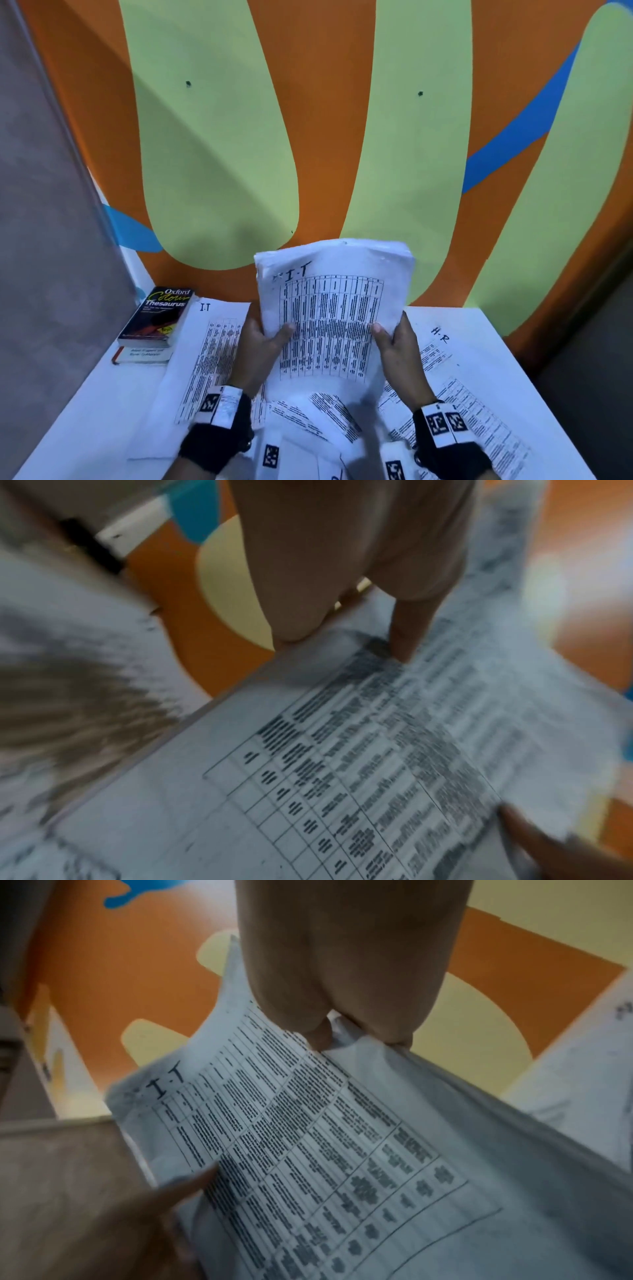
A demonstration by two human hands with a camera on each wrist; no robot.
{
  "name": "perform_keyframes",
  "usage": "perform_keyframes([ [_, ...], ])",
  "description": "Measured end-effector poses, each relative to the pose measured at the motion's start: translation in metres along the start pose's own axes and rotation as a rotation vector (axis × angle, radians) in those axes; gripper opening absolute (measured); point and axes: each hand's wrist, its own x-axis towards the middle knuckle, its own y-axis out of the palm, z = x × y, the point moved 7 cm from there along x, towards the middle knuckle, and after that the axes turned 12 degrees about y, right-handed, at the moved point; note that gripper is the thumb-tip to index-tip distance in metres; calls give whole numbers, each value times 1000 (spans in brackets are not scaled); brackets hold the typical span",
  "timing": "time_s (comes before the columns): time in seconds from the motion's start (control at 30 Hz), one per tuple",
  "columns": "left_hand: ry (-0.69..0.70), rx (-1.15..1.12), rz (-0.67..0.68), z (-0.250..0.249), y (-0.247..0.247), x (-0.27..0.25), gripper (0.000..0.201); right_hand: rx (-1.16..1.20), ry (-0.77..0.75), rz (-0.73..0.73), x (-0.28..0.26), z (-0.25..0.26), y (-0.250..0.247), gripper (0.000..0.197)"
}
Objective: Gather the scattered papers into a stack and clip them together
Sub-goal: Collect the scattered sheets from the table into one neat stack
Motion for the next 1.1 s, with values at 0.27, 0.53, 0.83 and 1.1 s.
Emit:
perform_keyframes([
  [0.27, 60, 179, 51, -8, 1, 0, 50, -169, 134, 116, 12, -30, -29, 39],
  [0.53, 180, 234, -258, -30, -50, 14, 21, -1408, 220, 580, -13, -134, -77, 59],
  [0.83, 143, 274, -301, -30, -53, 3, 32, -1646, 73, 572, 9, -123, -74, 36],
  [1.1, 148, 316, -371, -46, -68, -3, 35, -1778, -70, 516, 67, -113, -61, 40],
])
